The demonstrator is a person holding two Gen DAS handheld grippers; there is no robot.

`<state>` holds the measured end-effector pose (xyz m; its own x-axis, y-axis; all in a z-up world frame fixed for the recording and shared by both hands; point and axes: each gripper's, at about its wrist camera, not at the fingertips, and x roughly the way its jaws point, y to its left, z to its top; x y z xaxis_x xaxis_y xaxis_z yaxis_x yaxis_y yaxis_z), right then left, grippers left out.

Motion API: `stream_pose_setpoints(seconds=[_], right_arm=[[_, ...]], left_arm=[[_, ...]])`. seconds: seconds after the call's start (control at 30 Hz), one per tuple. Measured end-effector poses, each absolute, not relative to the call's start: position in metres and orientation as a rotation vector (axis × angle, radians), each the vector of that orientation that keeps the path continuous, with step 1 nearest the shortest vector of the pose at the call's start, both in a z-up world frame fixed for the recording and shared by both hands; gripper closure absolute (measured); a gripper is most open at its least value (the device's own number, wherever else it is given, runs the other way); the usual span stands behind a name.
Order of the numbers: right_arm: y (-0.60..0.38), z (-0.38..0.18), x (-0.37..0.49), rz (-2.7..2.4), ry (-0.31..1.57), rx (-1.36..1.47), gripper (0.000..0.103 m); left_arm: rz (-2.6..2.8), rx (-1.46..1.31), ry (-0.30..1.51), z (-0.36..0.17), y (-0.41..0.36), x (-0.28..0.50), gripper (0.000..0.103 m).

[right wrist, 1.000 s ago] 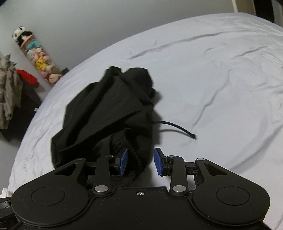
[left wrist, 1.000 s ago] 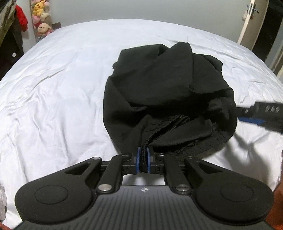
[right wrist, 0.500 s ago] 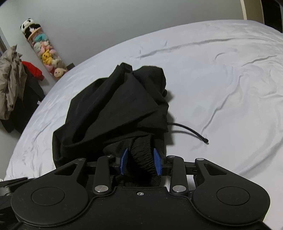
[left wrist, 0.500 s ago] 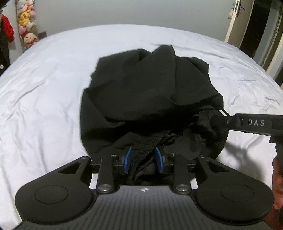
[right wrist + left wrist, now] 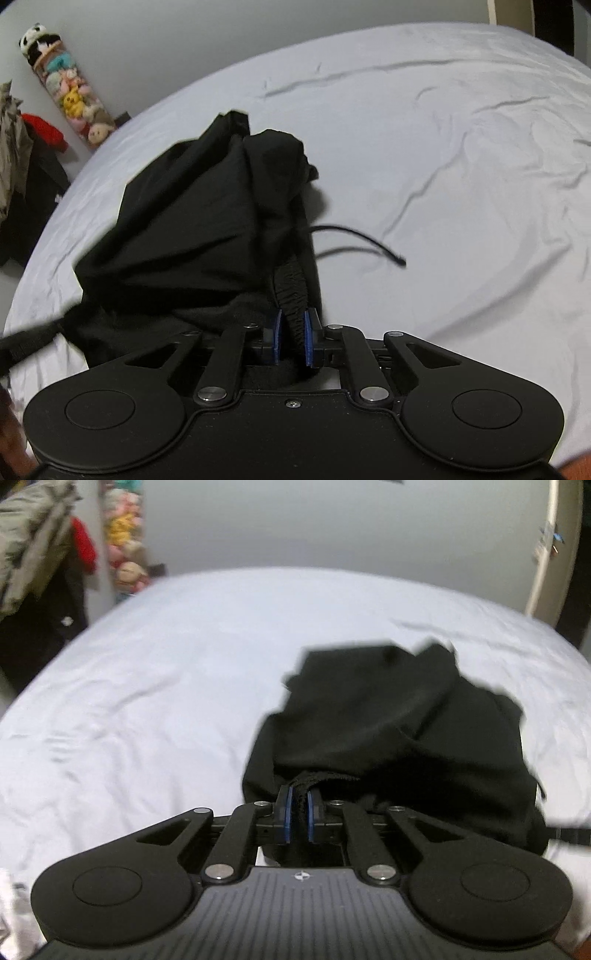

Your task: Fold clothes

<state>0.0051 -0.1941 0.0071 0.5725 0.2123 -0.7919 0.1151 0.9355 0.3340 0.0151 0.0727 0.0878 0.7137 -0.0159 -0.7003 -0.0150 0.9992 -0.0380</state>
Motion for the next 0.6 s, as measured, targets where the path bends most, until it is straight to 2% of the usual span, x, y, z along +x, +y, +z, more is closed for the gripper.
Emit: stream_pose_setpoints(seconds=[0.3,0.5,0.57,0.6], right_arm=[[-0.159,0.003,-0.023,0.112,1.13,0.175,0.093],[-0.17,0.019,-0.031,0.165,1.034,0.319,0.091],[-0.17,0.02,-0.025,0.188,1.015,0.381,0.084],[-0.171,0.019,-0.021,0.199,1.013,0.418,0.075]], left_arm=[[0.078,-0.114,0.672,0.135,0.112,-0.004,0.096],[0.063,-0.126,0.644,0.152,0.118,-0.012,0.096],[0.056,-0.118,0.645,0.15,0.115,-0.011,0.096],[0.056,-0.117,0.644,0.15,0.115,-0.016,0.096]])
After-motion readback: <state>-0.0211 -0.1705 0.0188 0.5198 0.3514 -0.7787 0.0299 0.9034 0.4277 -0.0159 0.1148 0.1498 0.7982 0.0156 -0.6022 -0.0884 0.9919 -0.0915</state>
